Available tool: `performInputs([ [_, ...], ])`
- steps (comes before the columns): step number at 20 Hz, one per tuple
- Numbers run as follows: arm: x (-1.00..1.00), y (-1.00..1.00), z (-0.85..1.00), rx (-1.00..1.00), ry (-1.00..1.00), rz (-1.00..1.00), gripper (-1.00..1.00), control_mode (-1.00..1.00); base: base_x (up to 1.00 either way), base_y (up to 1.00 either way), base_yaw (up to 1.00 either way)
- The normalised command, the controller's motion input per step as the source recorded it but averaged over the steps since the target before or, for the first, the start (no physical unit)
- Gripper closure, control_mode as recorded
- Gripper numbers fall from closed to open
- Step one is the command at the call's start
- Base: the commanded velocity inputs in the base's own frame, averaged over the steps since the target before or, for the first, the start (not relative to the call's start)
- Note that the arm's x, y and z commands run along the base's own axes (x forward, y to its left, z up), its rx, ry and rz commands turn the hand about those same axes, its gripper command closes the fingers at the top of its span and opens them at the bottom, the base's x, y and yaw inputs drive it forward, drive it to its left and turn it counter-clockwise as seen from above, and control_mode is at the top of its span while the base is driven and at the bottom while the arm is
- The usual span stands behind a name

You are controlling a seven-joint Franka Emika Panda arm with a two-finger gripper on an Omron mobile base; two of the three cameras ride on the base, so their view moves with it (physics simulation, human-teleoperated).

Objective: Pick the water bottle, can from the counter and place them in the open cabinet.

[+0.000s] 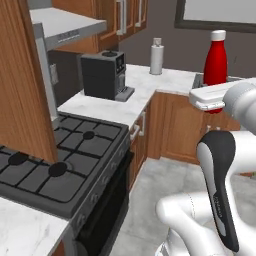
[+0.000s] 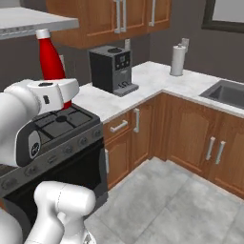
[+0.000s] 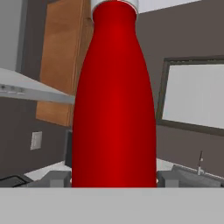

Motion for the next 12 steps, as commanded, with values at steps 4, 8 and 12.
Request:
performInputs([
  [4,0.00,0.00,0.00,0.00,0.00,0.00,1.00,1.00,0.00,0.26,0.40],
  [8,0.00,0.00,0.00,0.00,0.00,0.00,1.00,1.00,0.00,0.25,0.41],
  [12,0.00,0.00,0.00,0.00,0.00,0.00,1.00,1.00,0.00,0.23,0.42],
])
